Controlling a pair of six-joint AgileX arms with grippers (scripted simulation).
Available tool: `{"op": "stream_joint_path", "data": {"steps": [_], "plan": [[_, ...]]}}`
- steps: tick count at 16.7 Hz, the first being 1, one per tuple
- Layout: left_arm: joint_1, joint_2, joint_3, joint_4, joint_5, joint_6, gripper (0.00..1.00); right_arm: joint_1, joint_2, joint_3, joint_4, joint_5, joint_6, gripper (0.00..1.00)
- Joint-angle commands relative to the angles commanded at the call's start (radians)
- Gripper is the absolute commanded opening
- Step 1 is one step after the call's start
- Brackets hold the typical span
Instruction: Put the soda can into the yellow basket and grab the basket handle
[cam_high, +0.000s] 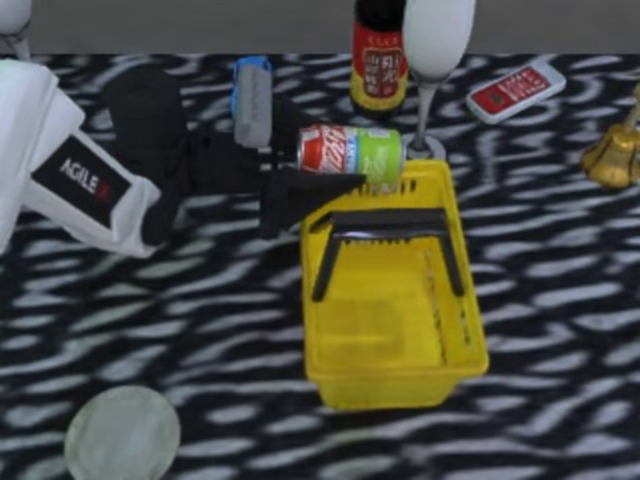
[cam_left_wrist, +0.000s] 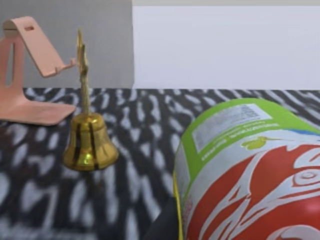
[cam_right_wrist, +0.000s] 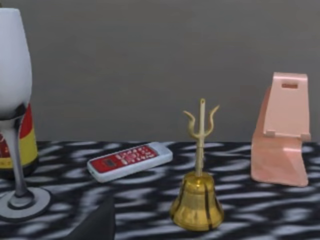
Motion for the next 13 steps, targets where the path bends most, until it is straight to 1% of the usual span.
{"op": "stream_joint_path", "data": {"steps": [12, 13], "plan": [[0.000, 0.000, 0.000, 0.000, 0.000, 0.000, 0.98, 0.000, 0.000, 0.000, 0.000, 0.000, 0.000, 1.00], [0.000, 0.000, 0.000, 0.000, 0.000, 0.000, 1.00, 0.000, 0.000, 0.000, 0.000, 0.000, 0.000, 1.00]]}}
